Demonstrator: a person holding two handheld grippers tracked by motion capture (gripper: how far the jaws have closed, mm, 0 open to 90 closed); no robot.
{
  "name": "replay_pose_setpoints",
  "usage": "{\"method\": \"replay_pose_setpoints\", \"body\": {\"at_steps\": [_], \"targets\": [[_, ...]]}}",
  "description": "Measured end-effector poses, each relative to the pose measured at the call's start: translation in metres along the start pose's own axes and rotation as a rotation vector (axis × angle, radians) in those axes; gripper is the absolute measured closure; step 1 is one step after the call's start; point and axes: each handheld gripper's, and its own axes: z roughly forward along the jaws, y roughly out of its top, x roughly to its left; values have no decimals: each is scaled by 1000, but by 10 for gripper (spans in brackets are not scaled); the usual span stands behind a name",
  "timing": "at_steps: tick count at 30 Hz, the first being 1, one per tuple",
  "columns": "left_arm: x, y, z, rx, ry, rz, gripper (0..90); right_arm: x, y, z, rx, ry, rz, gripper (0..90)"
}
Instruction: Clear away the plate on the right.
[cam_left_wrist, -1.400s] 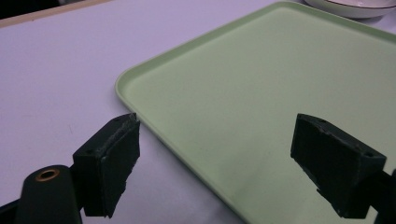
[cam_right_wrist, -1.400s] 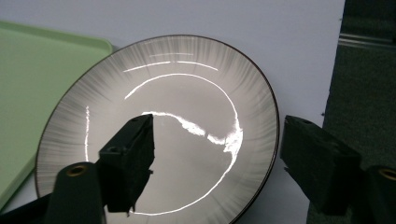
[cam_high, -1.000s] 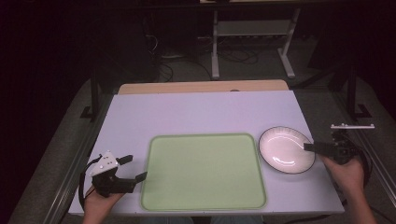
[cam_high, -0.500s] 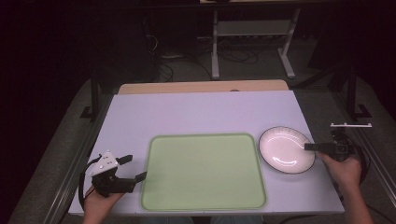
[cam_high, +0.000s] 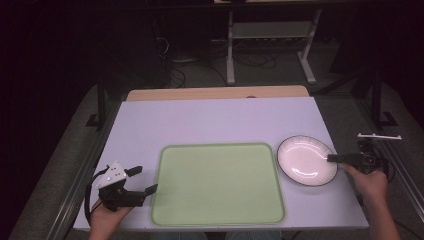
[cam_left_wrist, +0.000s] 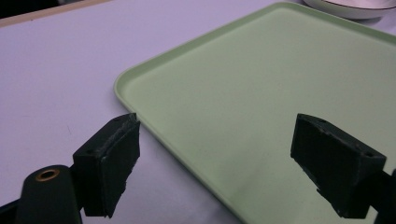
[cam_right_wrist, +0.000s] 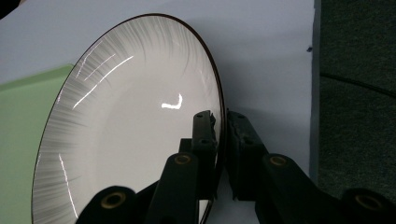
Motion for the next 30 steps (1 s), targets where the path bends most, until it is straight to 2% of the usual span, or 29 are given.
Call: {"method": "replay_pose_setpoints", "body": {"at_steps": [12,22,27,30], "targets": [[-2,1,0,-9,-8,0,154,-6,-2,2,-8,44,54,826],[-2,1,0,-9,-6,-1,154,-7,-1,3,-12,60,73,839],[-1,1,-1,-9,-4,-1,153,-10,-1,3,-20,97,105,838],[-1,1,-1,-8,-4,-2,154,-14,-3,3,-41,137,139,835]]}}
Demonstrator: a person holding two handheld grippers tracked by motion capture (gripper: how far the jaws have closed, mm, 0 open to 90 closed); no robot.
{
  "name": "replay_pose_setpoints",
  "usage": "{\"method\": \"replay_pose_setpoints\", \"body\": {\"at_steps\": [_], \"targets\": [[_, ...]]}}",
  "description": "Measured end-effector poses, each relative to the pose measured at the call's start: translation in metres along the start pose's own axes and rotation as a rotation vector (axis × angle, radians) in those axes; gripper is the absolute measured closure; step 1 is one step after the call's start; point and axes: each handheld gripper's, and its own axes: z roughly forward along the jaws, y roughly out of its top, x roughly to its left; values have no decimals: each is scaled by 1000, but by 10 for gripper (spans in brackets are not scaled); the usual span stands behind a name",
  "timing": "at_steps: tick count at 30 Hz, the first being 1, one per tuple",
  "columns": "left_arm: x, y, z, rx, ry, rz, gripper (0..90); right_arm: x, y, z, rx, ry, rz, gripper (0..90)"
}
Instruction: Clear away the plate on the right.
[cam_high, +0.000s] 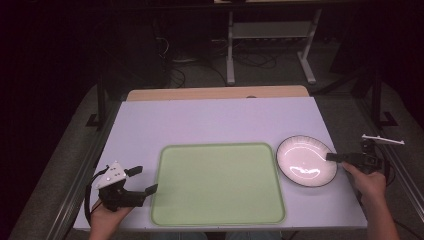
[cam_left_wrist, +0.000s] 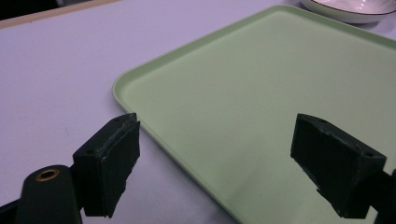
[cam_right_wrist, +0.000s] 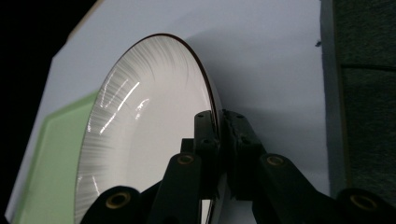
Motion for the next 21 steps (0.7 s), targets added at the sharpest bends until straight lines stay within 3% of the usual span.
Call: {"method": "replay_pose_setpoints", "body": {"at_steps": [7,21], "targets": [[1,0,-1,-3,3,-1,153,2,-1,-3,-27,34,16,827],[2,0,-1,-1,7,2,154,12,0,-9,-60,60,-10,808]]}}
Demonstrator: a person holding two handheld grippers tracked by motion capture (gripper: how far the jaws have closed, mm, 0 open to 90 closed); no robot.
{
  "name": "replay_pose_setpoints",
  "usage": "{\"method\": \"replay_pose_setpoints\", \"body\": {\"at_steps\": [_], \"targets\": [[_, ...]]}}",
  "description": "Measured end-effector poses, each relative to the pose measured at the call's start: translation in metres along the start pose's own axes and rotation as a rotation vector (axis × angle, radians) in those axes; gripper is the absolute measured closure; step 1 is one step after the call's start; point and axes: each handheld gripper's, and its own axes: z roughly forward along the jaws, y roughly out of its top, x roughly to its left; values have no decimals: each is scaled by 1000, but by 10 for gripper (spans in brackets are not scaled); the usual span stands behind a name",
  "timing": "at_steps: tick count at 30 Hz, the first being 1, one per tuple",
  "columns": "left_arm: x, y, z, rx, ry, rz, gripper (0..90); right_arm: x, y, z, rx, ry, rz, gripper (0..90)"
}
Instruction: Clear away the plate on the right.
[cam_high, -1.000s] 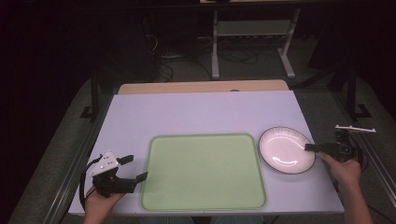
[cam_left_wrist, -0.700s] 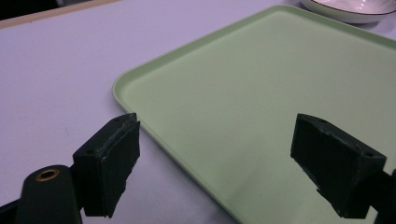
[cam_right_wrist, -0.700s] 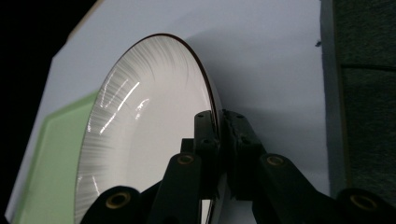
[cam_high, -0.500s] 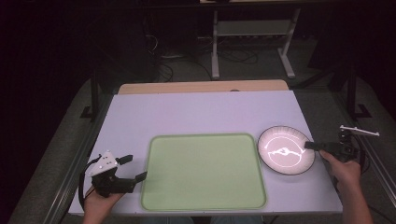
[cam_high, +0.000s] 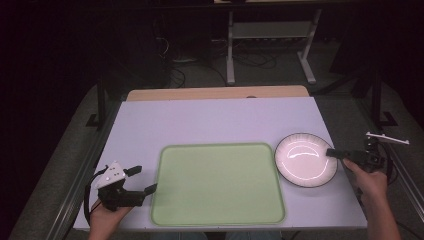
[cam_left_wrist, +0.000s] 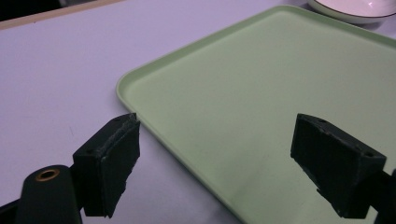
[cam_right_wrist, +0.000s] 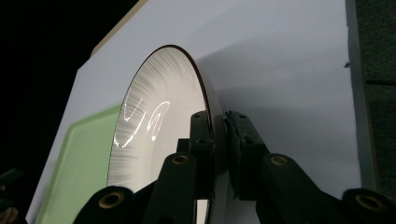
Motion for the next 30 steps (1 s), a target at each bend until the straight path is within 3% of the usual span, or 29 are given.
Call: {"method": "replay_pose_setpoints", "body": {"at_steps": [7,16,30], "targets": [[0,0,-1,-4,4,-3,154,4,3,-8,-36,18,15,806],[1,0,-1,-3,4,-8,153,17,7,-20,-33,26,-25,805],[1,0,-2,-7,6,-8,154,44,7,-24,-8,98,-89,802]]}}
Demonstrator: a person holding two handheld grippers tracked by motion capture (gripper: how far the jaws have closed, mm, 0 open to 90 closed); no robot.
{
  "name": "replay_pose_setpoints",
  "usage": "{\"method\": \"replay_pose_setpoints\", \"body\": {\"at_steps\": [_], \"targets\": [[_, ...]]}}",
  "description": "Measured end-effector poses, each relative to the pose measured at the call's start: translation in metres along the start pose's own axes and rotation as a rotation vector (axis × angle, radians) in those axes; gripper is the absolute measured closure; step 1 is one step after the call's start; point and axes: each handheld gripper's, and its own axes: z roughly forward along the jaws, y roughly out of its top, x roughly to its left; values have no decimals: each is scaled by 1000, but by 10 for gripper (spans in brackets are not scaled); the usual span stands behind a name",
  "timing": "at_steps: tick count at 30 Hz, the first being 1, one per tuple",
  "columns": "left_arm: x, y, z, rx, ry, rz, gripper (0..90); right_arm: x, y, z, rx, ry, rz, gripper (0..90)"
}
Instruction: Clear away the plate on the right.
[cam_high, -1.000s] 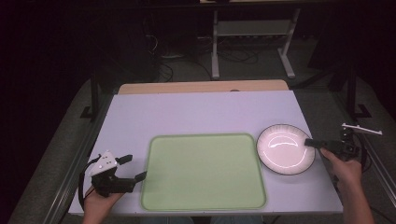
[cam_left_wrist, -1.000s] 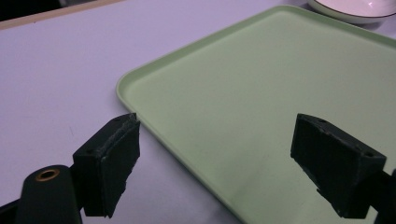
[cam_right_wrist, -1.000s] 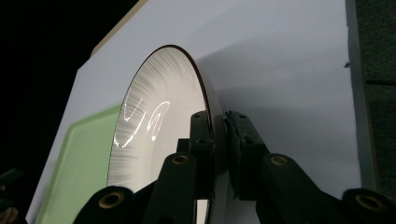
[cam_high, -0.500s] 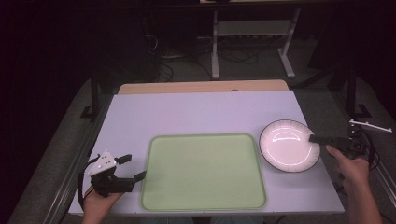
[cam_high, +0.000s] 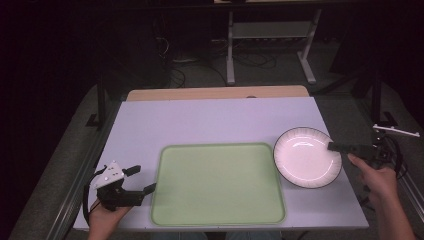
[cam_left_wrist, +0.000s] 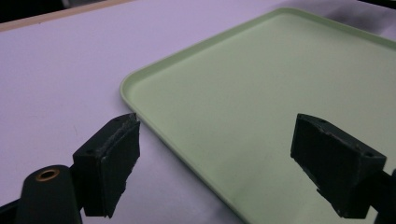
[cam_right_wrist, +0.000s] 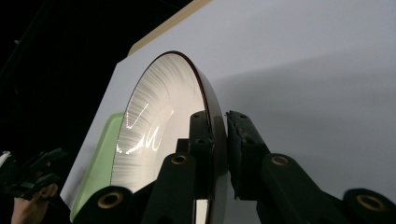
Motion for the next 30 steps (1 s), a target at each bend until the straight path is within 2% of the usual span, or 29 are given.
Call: {"method": "replay_pose_setpoints", "body": {"at_steps": [6,7,10,11,22,23,25,30], "targets": [[0,0,0,0,0,1,153,14,1,3,6,35,-41,803],[0,0,0,-1,0,1,154,21,2,5,13,40,-58,803],[0,0,-1,-2,1,1,153,27,3,7,23,46,-69,803],[0,0,-1,-3,2,0,154,33,3,9,34,51,-82,802],[0,0,-1,-4,2,-1,153,58,4,20,22,80,-121,802],[0,0,-1,-4,3,-1,154,63,4,24,30,102,-122,802],[0,0,-1,-4,3,-1,153,68,4,29,35,116,-127,803],[0,0,-2,-5,4,-1,154,78,4,42,57,126,-138,802]]}}
